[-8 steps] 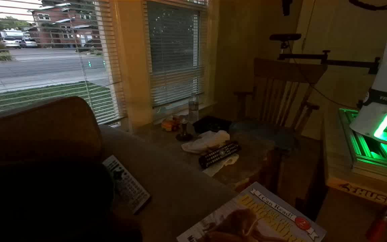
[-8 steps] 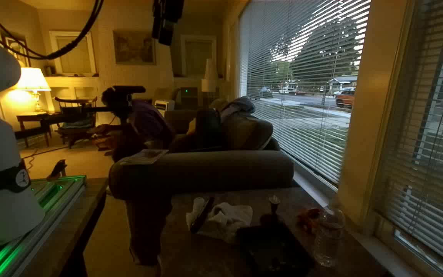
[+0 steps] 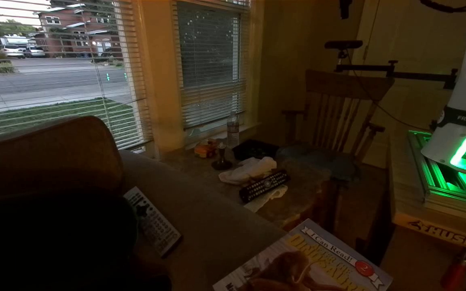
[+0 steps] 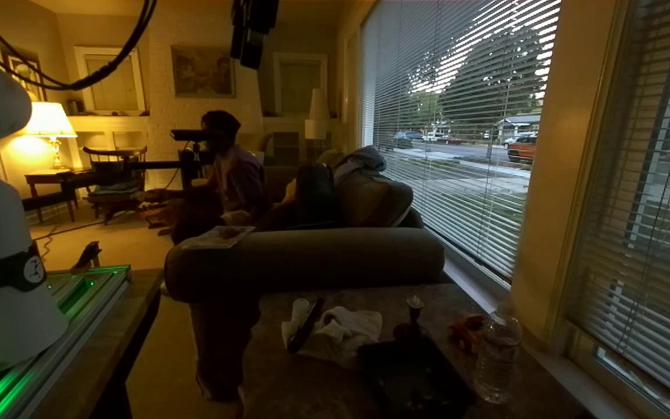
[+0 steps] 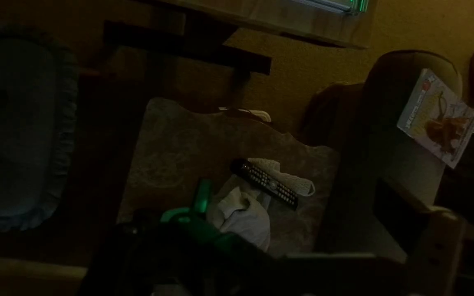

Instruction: Remove one object from the black box and put it on the countertop.

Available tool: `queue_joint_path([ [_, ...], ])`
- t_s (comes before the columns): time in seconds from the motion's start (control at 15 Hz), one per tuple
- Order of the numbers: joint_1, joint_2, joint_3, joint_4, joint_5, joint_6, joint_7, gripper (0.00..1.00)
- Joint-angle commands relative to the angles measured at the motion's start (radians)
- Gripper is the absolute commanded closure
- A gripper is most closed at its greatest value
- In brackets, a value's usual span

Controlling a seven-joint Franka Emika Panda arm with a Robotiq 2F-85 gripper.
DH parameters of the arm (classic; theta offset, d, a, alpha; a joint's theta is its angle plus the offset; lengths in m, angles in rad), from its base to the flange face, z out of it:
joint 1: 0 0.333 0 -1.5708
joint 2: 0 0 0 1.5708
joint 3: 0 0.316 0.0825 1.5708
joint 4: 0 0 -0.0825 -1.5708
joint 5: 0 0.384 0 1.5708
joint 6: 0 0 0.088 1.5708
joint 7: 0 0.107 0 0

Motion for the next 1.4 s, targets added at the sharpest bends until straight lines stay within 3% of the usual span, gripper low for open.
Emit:
queue_joint_path([
  [0.0,-0.035,0.053,0.035,-0.032,0.029,0.149,0.077,0.0],
  [0.27,-0.047,0.159,0.064,-0.11,0.013,0.44,0.177,0.0],
  [0.6,-0.045,0.338,0.089,-0.151,0.012,0.698,0.222,0.0],
  [1.33,-0.082,0.712,0.165,-0.12,0.087,1.189,0.079,0.0],
])
